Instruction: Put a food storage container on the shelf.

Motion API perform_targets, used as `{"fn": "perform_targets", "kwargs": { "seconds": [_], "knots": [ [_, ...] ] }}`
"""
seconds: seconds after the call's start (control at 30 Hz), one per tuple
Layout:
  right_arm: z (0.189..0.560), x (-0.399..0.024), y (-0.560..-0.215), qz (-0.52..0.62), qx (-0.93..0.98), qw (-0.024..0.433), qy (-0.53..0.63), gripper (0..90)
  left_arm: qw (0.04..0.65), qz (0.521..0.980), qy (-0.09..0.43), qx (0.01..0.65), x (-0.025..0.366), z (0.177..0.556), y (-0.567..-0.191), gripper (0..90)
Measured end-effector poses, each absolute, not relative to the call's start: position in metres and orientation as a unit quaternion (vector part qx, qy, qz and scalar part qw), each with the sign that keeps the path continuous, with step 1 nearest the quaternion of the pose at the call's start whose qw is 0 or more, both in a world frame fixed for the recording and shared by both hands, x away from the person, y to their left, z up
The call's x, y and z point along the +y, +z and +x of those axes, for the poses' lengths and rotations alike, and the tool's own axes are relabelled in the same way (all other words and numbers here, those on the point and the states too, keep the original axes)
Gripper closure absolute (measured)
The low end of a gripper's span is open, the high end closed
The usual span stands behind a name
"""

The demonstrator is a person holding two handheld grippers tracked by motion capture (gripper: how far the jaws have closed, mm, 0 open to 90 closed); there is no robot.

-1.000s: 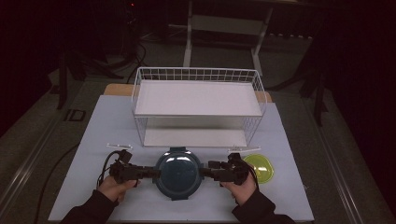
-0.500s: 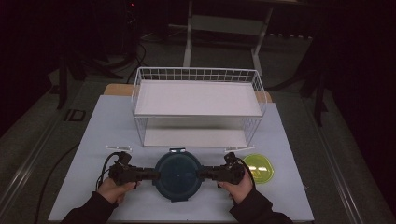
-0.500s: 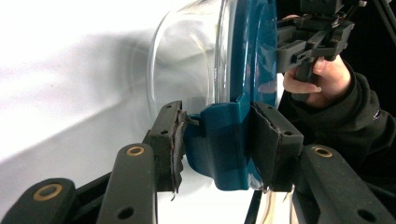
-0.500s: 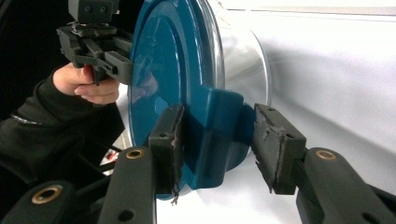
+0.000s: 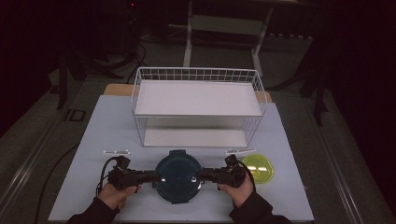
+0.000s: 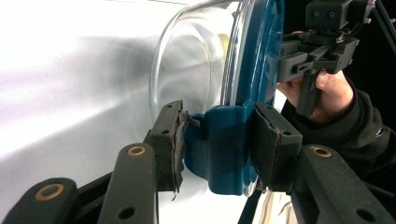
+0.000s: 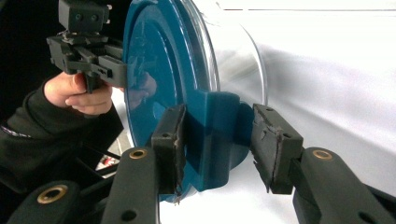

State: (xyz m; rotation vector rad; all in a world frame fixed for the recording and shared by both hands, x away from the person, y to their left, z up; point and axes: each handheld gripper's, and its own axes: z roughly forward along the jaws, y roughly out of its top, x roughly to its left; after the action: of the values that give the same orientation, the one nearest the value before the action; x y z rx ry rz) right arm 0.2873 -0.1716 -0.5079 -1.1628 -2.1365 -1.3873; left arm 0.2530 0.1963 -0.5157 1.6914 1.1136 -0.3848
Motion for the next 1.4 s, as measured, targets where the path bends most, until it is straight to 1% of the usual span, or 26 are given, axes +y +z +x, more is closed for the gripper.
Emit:
{"fn": "perform_targets", "kwargs": {
  "seconds": [0.27,0.43,0.57,0.73,0.8,1.07,1.1,1.23,1.27,1.3,1.33,1.4],
  "knots": [
    [0.287,-0.173,-0.508,-0.418,-0.747,0.177,-0.486,56.7,0.515,0.698,-0.171,0.468,0.195,0.251,-0.517,56.8],
    [0.287,-0.175,-0.499,-0.415,-0.746,0.173,-0.491,56.6,0.522,0.696,-0.165,0.464,0.194,0.251,-0.505,56.9],
    [0.287,-0.176,-0.487,-0.416,-0.742,0.170,-0.498,56.6,0.526,0.702,-0.153,0.455,0.193,0.254,-0.488,57.0],
    [0.289,-0.179,-0.469,-0.413,-0.738,0.163,-0.508,56.6,0.537,0.700,-0.150,0.446,0.192,0.259,-0.470,57.2],
    [0.291,-0.180,-0.457,-0.406,-0.739,0.155,-0.514,56.7,0.542,0.700,-0.146,0.442,0.191,0.261,-0.462,57.2],
    [0.297,-0.185,-0.434,-0.404,-0.734,0.148,-0.525,56.8,0.547,0.705,-0.133,0.430,0.186,0.269,-0.436,57.2],
    [0.298,-0.186,-0.431,-0.403,-0.735,0.146,-0.526,56.9,0.550,0.705,-0.129,0.428,0.185,0.272,-0.427,57.2],
    [0.305,-0.190,-0.410,-0.398,-0.726,0.133,-0.545,57.0,0.558,0.705,-0.121,0.422,0.182,0.279,-0.408,57.2],
    [0.305,-0.190,-0.410,-0.398,-0.726,0.133,-0.545,57.0,0.558,0.705,-0.121,0.422,0.182,0.279,-0.408,57.2],
    [0.307,-0.191,-0.405,-0.398,-0.723,0.133,-0.548,57.0,0.562,0.704,-0.116,0.419,0.180,0.286,-0.397,57.2],
    [0.312,-0.193,-0.395,-0.400,-0.718,0.129,-0.555,57.1,0.563,0.704,-0.113,0.417,0.180,0.288,-0.393,57.2],
    [0.317,-0.194,-0.386,-0.398,-0.714,0.124,-0.562,57.2,0.570,0.701,-0.109,0.414,0.180,0.294,-0.384,57.2]
  ]
}}
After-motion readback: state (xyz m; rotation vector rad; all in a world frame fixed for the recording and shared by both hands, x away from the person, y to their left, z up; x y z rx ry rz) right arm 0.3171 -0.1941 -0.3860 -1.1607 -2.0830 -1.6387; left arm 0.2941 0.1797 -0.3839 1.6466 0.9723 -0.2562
